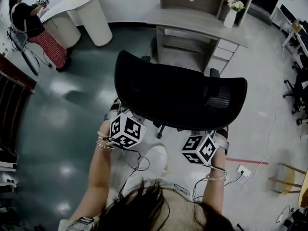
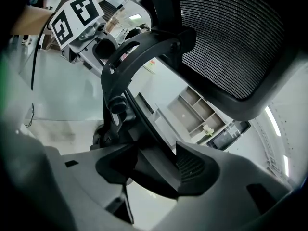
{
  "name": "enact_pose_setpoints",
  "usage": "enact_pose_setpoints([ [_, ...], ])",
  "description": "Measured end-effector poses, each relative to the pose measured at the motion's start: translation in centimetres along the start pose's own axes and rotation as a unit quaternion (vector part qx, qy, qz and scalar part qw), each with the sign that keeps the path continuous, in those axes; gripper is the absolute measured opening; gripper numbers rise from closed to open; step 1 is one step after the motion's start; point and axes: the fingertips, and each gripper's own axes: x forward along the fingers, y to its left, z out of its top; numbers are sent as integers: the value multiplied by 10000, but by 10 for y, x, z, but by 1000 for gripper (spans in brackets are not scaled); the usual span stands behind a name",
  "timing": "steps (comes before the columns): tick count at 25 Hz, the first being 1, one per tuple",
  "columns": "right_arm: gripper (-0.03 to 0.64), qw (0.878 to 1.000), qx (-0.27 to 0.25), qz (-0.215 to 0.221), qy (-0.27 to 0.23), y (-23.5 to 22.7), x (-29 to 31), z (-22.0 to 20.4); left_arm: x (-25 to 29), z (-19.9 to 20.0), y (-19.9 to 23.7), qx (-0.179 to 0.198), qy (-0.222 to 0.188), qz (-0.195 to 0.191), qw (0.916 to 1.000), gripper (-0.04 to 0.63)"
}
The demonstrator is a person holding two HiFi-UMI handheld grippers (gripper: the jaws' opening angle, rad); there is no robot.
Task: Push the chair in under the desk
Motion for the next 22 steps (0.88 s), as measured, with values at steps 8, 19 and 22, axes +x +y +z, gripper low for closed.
enact_pose_setpoints([
  [8, 249, 9999, 111, 17, 125, -15, 24, 3, 24, 7, 14, 23, -34, -68, 10000, 232],
  [19, 249, 9995, 209, -57, 216, -32, 53, 9, 55, 13, 35, 39, -58, -138, 9999, 232],
  [22, 249, 9994, 239, -79, 249, -36, 60, 10, 62, 15, 39, 58, -80, -158, 9998, 232],
])
